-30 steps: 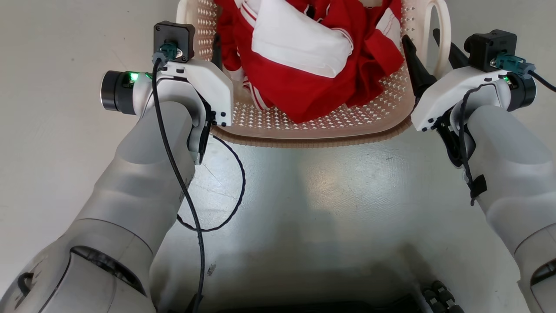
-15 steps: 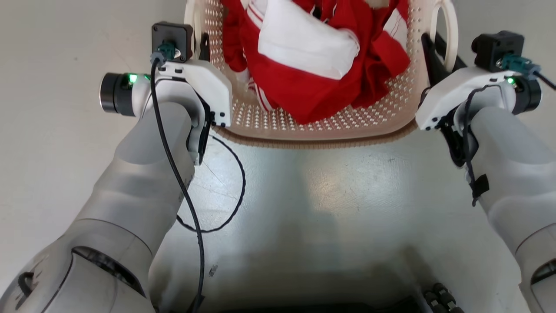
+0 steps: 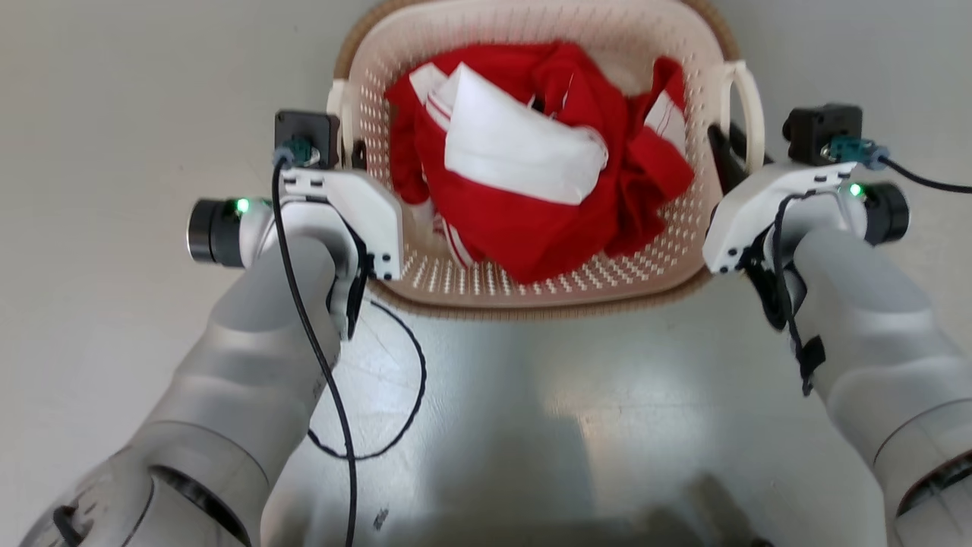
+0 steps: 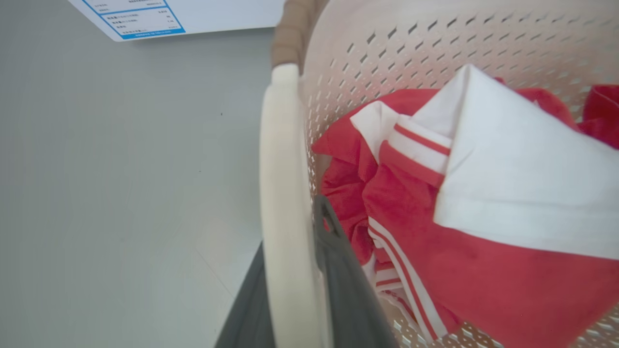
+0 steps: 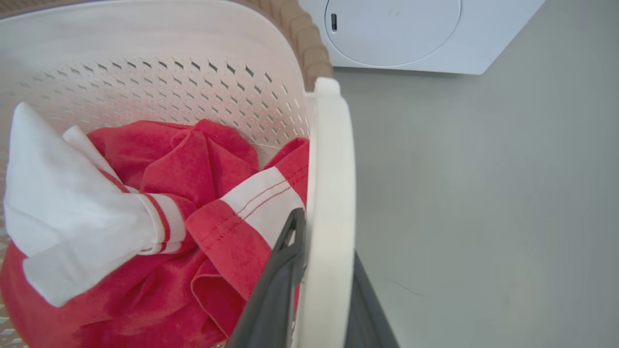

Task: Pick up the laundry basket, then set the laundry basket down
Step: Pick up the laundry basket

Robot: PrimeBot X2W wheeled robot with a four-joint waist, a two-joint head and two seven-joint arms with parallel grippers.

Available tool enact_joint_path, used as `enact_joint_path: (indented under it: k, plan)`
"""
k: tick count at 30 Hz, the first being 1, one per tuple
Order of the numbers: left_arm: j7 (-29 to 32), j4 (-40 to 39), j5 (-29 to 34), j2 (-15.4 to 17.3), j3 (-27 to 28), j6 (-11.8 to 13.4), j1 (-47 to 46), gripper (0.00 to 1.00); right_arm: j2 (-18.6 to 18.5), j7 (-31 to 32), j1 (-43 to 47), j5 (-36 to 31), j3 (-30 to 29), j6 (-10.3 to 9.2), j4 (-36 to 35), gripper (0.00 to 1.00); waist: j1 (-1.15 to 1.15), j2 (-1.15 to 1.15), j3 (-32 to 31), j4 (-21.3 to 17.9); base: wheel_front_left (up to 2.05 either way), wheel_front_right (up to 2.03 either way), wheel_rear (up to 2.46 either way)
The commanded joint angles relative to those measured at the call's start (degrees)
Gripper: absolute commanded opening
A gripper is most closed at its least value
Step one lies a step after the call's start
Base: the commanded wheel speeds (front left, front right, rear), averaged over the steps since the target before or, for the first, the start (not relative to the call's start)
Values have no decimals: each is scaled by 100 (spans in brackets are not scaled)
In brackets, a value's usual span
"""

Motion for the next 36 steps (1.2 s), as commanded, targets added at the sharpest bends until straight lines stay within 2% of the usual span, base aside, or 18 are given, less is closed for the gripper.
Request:
enact_joint_path:
  k: [1, 12, 24, 32, 36]
  plan:
    - [-3, -61, -24, 60, -12, -26, 138, 0, 158, 47, 359, 35, 99, 43, -20, 0, 0, 0, -285, -13, 0, 0, 0]
    - [364, 1, -605, 60, -259, -66, 975, 0, 318, 584, 1015, 349, 228, 43, 178, 0, 0, 0, -1848, -105, 0, 0, 0]
    - [838, 159, -967, 60, -616, -194, 1985, 0, 408, 1152, 1969, 364, 134, 43, 225, 0, 0, 0, -3582, -171, 0, 0, 0]
    - [1104, 210, -1140, 60, -760, -305, 2531, 0, 461, 1490, 2490, 199, -59, 43, 226, 0, 0, 0, -4482, -197, 0, 0, 0]
    - [1162, 195, -1196, 60, -833, -344, 2657, 0, 487, 1586, 2593, 80, -169, 43, 227, 0, 0, 0, -4717, -194, 0, 0, 0]
